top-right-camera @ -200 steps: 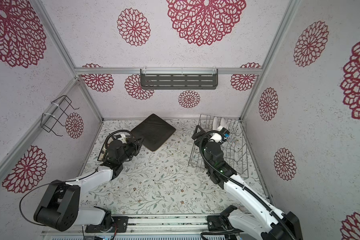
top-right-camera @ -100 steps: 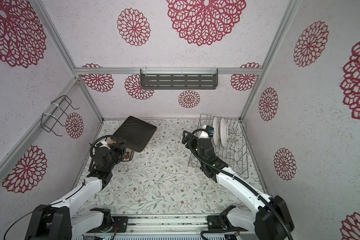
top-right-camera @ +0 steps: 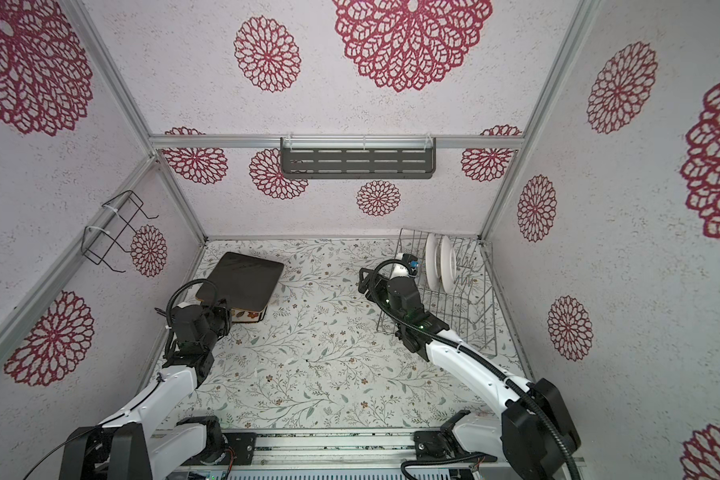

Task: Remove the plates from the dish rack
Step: 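Carry the dark plate toward the flowered plate with the left gripper while the right withdraws, then lower the dark plate onto the flowered plate with the left gripper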

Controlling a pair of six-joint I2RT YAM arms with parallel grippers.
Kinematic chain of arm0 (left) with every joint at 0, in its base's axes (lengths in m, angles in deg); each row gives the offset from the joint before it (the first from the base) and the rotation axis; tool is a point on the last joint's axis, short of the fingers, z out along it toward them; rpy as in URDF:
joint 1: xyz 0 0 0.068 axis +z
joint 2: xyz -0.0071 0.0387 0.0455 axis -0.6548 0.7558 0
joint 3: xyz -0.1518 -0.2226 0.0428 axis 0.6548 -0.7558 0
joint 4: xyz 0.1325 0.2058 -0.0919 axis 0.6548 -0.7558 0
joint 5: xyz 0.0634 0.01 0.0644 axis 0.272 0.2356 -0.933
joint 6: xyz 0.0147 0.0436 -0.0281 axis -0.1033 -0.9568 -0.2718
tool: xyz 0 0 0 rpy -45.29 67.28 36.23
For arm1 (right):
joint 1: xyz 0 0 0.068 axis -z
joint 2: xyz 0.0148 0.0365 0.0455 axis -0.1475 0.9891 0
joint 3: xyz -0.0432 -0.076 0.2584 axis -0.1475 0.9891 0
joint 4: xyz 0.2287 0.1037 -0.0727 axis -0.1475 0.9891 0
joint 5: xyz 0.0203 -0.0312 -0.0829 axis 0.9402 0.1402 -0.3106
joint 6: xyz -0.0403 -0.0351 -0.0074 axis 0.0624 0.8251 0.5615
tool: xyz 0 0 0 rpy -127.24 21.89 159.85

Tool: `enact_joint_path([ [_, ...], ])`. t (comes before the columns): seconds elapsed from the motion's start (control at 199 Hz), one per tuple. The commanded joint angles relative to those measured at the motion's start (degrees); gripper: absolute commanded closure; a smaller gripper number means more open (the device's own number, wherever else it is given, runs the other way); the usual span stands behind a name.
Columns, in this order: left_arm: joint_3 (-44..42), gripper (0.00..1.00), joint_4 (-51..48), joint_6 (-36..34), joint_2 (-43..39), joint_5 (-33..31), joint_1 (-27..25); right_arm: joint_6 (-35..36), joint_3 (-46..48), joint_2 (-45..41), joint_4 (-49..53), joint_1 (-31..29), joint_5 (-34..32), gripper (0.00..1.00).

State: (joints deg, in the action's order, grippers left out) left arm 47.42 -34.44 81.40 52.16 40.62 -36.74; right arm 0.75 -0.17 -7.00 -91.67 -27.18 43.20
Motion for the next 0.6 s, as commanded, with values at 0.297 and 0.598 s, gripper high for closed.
enact_joint_path([
  [0.297,-0.40,1.00,9.08,0.29,-2.66,2.80,7.30,-0.44,-3.05,2.12,-1.36,-1.63,2.75,0.16],
  [0.598,-1.02,1.00,10.75,-0.51,0.91,5.25,9.99,-0.62,-3.76,3.50,-1.07,-2.57,3.03,0.16],
])
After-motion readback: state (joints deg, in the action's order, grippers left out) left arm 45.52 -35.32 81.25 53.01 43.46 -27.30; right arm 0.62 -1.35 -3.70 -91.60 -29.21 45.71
